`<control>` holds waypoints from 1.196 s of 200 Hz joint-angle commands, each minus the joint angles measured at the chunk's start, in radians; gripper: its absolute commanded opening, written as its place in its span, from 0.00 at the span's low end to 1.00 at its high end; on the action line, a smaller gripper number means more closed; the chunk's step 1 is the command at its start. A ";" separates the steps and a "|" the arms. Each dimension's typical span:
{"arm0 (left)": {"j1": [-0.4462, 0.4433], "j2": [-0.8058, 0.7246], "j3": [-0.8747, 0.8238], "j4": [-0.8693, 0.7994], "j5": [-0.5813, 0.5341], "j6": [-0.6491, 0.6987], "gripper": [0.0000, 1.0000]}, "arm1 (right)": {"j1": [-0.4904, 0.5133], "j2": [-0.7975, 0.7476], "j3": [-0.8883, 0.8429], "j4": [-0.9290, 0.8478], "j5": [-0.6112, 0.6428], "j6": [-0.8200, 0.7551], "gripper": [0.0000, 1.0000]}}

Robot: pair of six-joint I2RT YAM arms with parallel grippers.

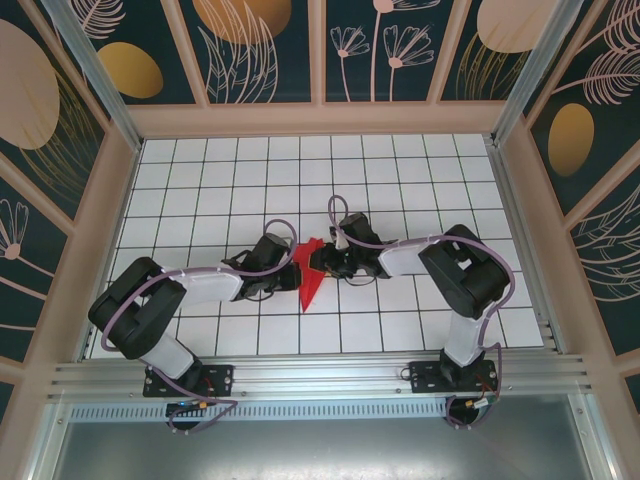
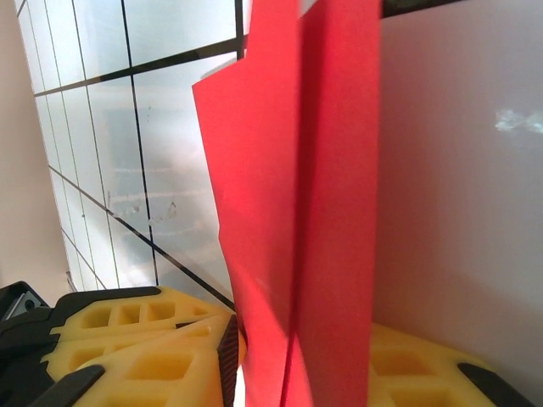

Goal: Fold a paper plane with a square sheet of paper (pick it up from the middle)
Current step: Turn over the paper at the center of the table.

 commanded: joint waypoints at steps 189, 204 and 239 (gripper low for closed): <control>0.001 -0.449 -0.126 0.099 -0.126 -0.037 0.17 | 0.017 -0.312 0.189 -0.694 0.501 -0.203 0.07; 0.002 -0.507 -0.142 0.078 -0.194 -0.034 0.18 | 0.035 -0.332 0.256 -0.870 0.686 -0.213 0.08; 0.002 -0.635 -0.200 0.062 -0.352 -0.066 0.22 | 0.109 -0.216 0.422 -1.271 1.043 -0.139 0.09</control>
